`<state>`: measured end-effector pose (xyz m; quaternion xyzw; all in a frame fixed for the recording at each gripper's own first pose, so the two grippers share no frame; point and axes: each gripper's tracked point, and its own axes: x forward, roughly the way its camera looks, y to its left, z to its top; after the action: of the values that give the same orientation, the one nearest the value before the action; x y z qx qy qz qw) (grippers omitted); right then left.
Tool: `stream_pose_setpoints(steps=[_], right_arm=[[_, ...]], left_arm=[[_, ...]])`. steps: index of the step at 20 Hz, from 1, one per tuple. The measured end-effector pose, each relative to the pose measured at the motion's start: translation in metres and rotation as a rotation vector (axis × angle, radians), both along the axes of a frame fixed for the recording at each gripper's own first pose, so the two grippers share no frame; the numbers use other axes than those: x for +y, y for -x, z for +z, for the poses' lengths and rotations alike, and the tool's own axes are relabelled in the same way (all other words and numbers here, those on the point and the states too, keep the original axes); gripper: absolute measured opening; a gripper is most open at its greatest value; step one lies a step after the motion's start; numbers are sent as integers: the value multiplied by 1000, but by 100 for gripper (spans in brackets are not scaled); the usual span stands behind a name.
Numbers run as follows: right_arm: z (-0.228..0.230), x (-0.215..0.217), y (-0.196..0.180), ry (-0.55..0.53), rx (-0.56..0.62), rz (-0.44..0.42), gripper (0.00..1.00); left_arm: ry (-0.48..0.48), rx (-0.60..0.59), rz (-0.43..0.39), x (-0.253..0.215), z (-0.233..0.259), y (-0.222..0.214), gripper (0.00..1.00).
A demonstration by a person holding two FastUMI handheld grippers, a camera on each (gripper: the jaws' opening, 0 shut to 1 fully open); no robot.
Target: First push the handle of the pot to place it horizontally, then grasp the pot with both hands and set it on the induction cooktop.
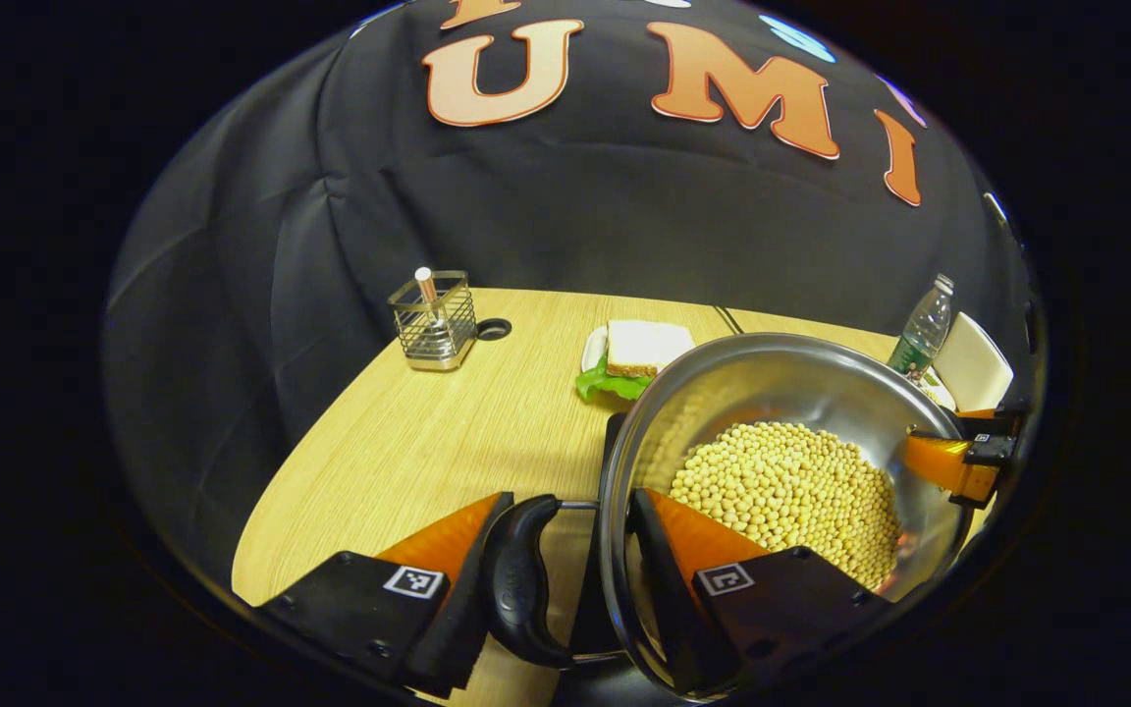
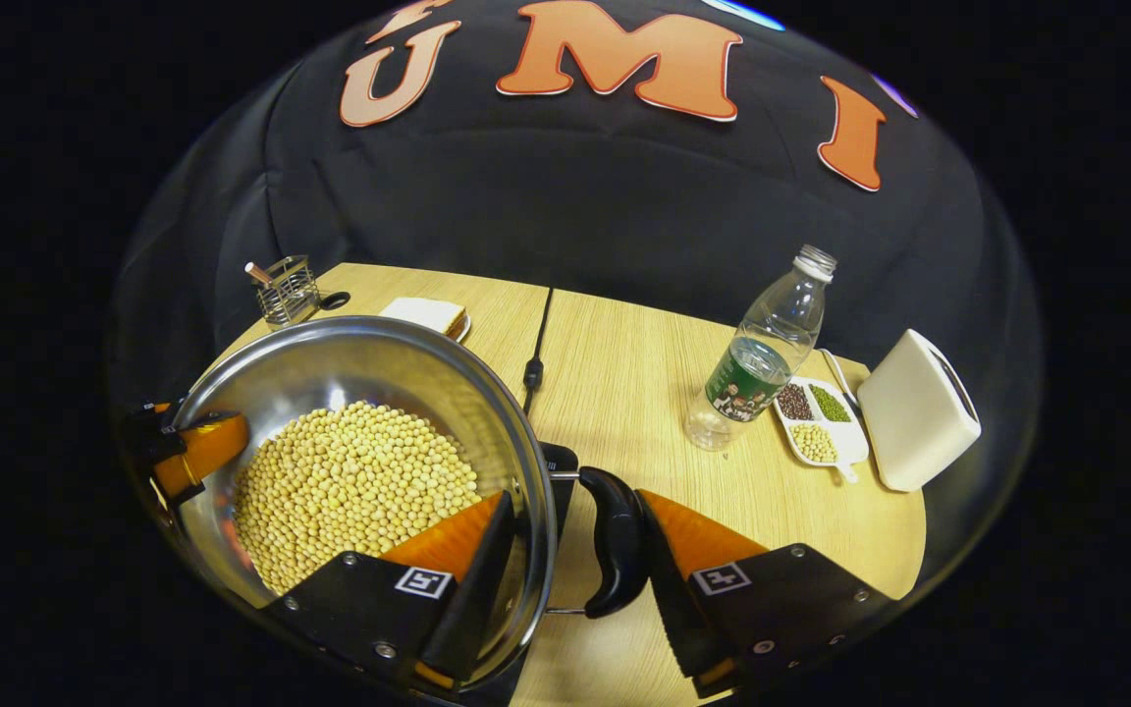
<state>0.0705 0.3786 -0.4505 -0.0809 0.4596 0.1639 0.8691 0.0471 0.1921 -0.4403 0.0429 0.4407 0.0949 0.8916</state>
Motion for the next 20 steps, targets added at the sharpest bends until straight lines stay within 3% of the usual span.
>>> stream_pose_setpoints(steps=[4,10,12,13,20], right_arm=[[21,-4,0,-64,-21,2,86],[118,-62,-19,-120,-282,-42,92],[158,-83,-21,-141,-386,-43,93],[179,-94,-21,-149,-436,-42,94],[300,-195,-2,-194,-700,-75,95]], left_arm=[[-12,-118,-8,0,33,-13,84],[-36,-351,-33,-34,140,-23,82],[-55,-435,-70,-57,183,-23,89],[-64,-467,-90,-69,205,-22,97],[-72,-675,-171,-155,323,3,98]])
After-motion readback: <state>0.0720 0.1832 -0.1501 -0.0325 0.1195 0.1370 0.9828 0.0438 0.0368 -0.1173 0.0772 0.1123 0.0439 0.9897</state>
